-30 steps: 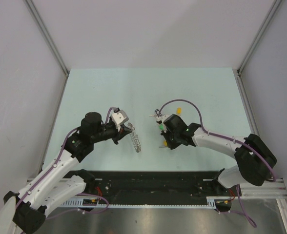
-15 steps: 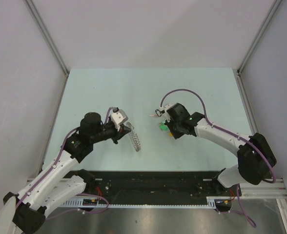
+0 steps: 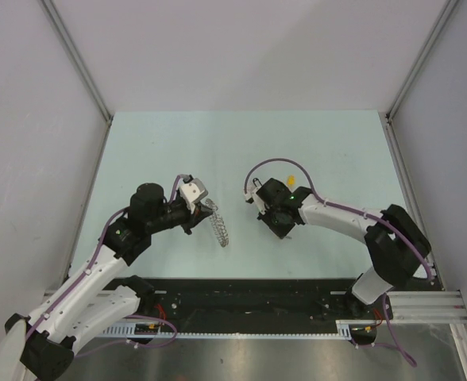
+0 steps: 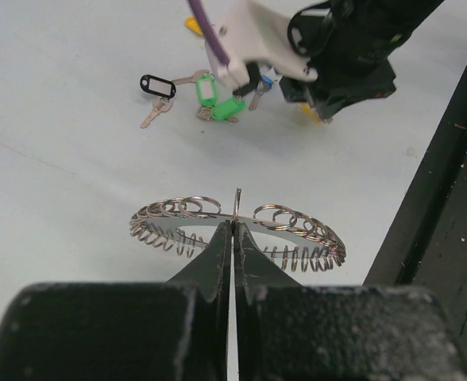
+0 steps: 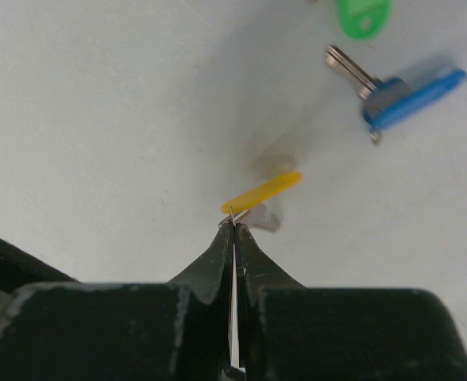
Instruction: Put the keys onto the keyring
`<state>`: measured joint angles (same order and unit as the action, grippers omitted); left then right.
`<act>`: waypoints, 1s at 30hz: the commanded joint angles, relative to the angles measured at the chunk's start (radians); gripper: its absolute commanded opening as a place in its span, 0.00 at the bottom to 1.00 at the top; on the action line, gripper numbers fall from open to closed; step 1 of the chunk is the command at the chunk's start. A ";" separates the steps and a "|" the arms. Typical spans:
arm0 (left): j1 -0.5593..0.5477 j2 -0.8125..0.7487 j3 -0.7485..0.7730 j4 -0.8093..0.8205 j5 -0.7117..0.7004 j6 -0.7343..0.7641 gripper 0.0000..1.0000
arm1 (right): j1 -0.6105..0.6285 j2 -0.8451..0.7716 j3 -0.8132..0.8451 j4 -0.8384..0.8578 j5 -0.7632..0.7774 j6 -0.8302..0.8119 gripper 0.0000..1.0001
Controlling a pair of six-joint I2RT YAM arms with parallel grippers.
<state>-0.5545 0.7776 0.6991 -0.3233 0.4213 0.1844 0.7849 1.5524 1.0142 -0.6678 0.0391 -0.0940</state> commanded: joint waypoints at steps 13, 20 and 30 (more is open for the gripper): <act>-0.007 -0.023 -0.001 0.052 0.002 0.009 0.00 | 0.082 0.186 0.092 0.238 -0.064 -0.032 0.13; -0.005 -0.029 -0.003 0.055 0.004 0.007 0.00 | 0.085 0.075 0.044 0.286 -0.057 -0.006 0.28; -0.005 -0.032 -0.004 0.059 0.014 0.003 0.00 | 0.056 -0.138 -0.248 0.578 -0.094 0.020 0.32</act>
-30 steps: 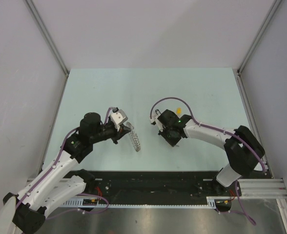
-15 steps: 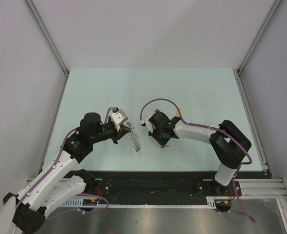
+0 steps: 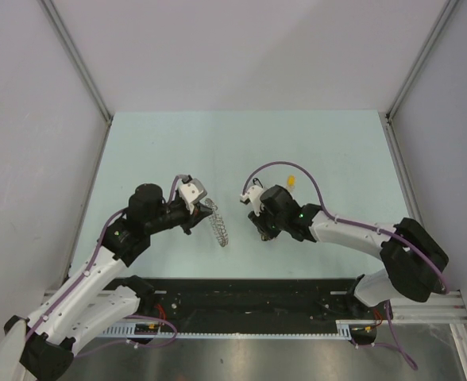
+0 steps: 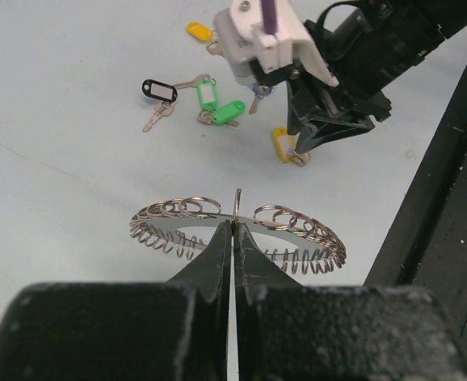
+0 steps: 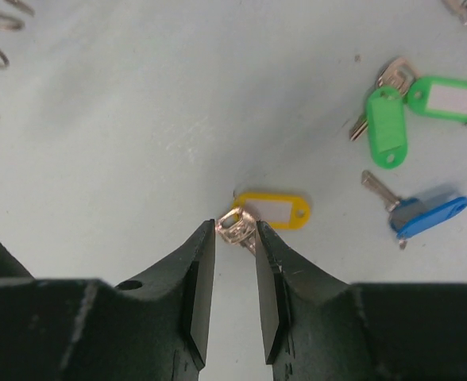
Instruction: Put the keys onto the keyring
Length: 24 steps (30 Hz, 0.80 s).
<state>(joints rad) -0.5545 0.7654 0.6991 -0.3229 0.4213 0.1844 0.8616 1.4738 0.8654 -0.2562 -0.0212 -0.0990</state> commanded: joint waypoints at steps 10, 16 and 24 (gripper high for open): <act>-0.005 -0.017 -0.004 0.061 0.016 0.003 0.00 | -0.062 -0.066 -0.216 0.350 -0.094 0.030 0.30; -0.005 -0.015 -0.004 0.059 0.016 0.004 0.00 | -0.073 -0.038 -0.220 0.370 -0.117 0.024 0.26; -0.005 -0.015 -0.004 0.058 0.016 0.003 0.00 | -0.075 0.006 -0.220 0.371 -0.137 0.024 0.21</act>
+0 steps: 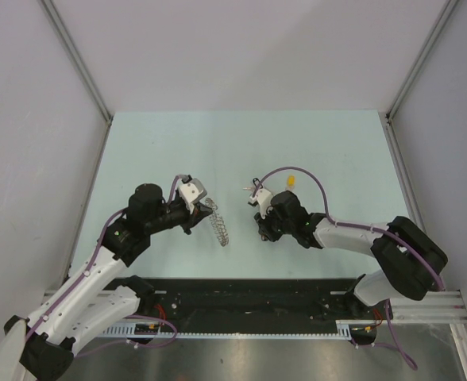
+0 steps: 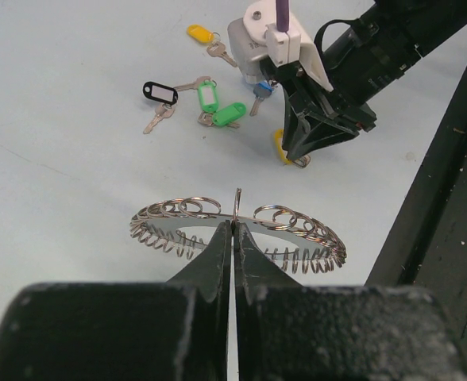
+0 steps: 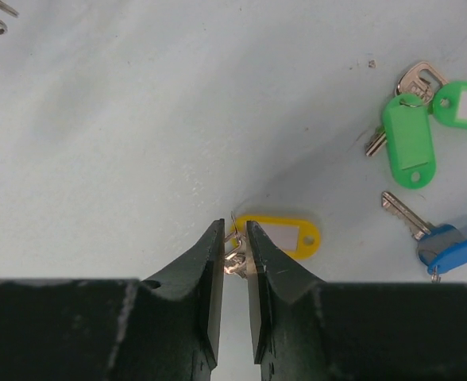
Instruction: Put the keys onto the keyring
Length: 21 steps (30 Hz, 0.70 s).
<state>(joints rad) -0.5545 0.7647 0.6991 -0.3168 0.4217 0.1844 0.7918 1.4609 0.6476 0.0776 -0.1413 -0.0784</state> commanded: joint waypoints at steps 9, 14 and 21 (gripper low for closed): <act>-0.005 -0.013 -0.004 0.051 0.015 0.004 0.00 | -0.003 0.047 -0.002 0.042 -0.003 0.005 0.19; -0.005 -0.015 -0.003 0.051 0.014 0.004 0.00 | -0.005 0.056 -0.002 0.041 -0.004 0.008 0.18; -0.005 -0.013 -0.004 0.051 0.014 0.003 0.00 | 0.000 0.056 -0.003 0.031 0.003 0.020 0.18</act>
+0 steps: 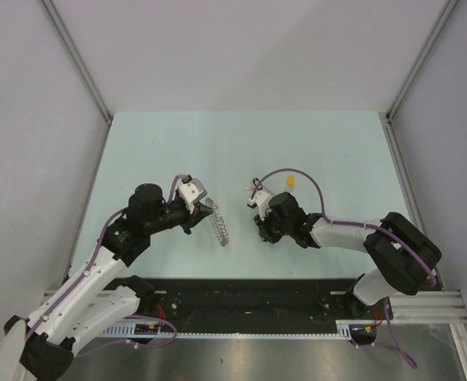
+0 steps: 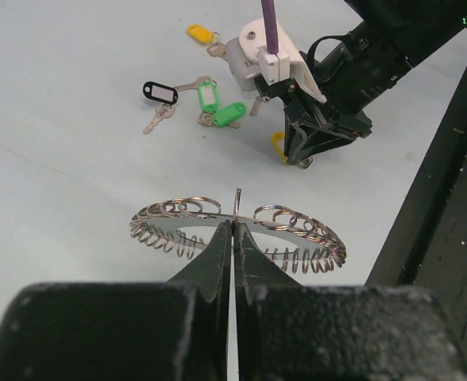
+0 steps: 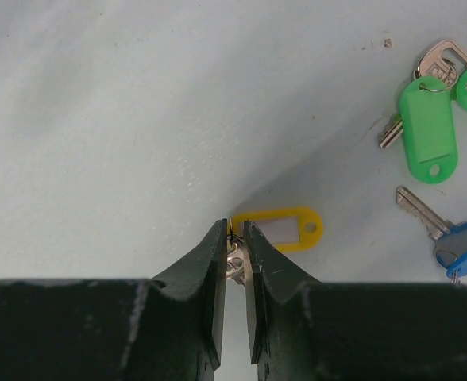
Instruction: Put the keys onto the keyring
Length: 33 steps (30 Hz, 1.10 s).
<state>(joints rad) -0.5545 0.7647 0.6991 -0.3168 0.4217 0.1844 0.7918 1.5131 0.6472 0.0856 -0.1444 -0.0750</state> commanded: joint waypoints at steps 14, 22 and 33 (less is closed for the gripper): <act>-0.005 -0.013 -0.004 0.051 0.017 0.004 0.00 | 0.011 -0.065 -0.008 0.002 0.028 0.029 0.22; -0.005 -0.011 -0.004 0.053 0.019 0.004 0.00 | 0.011 -0.031 -0.008 0.011 0.016 0.027 0.22; -0.005 -0.010 -0.004 0.053 0.020 0.003 0.00 | 0.009 -0.005 -0.008 0.019 0.011 0.029 0.17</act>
<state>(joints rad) -0.5545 0.7647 0.6991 -0.3168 0.4225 0.1844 0.7975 1.4990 0.6395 0.0769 -0.1322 -0.0525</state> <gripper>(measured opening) 0.006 0.179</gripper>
